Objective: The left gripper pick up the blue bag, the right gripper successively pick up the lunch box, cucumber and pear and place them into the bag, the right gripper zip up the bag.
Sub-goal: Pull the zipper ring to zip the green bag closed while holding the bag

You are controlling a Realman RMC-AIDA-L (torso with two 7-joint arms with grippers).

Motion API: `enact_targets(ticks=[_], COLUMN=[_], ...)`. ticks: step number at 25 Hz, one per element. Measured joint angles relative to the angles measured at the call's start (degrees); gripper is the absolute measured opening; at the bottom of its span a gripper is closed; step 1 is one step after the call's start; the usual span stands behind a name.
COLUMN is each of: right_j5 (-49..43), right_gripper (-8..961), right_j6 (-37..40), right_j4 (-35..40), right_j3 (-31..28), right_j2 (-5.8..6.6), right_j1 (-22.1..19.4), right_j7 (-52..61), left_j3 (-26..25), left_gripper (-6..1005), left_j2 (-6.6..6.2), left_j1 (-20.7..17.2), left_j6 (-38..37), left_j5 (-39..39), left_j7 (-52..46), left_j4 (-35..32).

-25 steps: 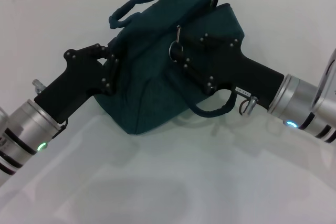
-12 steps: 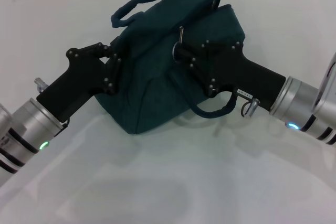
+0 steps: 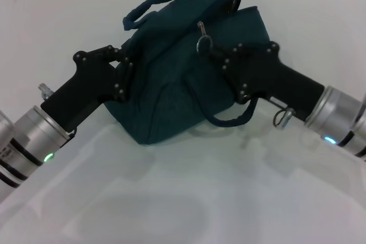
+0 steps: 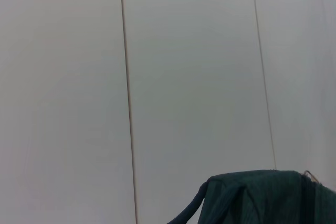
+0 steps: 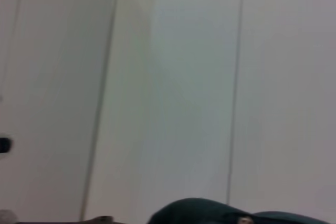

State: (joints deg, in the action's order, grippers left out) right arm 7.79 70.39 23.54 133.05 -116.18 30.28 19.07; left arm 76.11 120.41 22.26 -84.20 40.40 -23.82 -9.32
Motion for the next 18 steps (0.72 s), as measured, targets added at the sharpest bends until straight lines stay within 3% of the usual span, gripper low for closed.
enact_targets(ticks=[11, 12, 18], right_j5=[0.0, -0.02, -0.66], right_gripper=[113, 252, 440], right_j6=[3.9, 3.51, 2.2], right_j4=[-0.2, -0.05, 1.17], right_j3=[-1.48, -1.4, -0.48], right_j2=[0.0, 0.0, 0.0], right_j1=[-2.77, -2.73, -1.91], right_j7=[-3.13, -2.85, 3.0], left_j3=[0.0, 0.0, 0.1], left_gripper=[38, 38, 37], left_j2=[0.0, 0.0, 0.0], left_j1=[0.08, 0.06, -0.22], left_j6=[0.22, 0.22, 0.17], left_j5=[0.13, 0.15, 0.28], left_j7=[0.0, 0.0, 0.0], left_j4=[0.0, 0.0, 0.0])
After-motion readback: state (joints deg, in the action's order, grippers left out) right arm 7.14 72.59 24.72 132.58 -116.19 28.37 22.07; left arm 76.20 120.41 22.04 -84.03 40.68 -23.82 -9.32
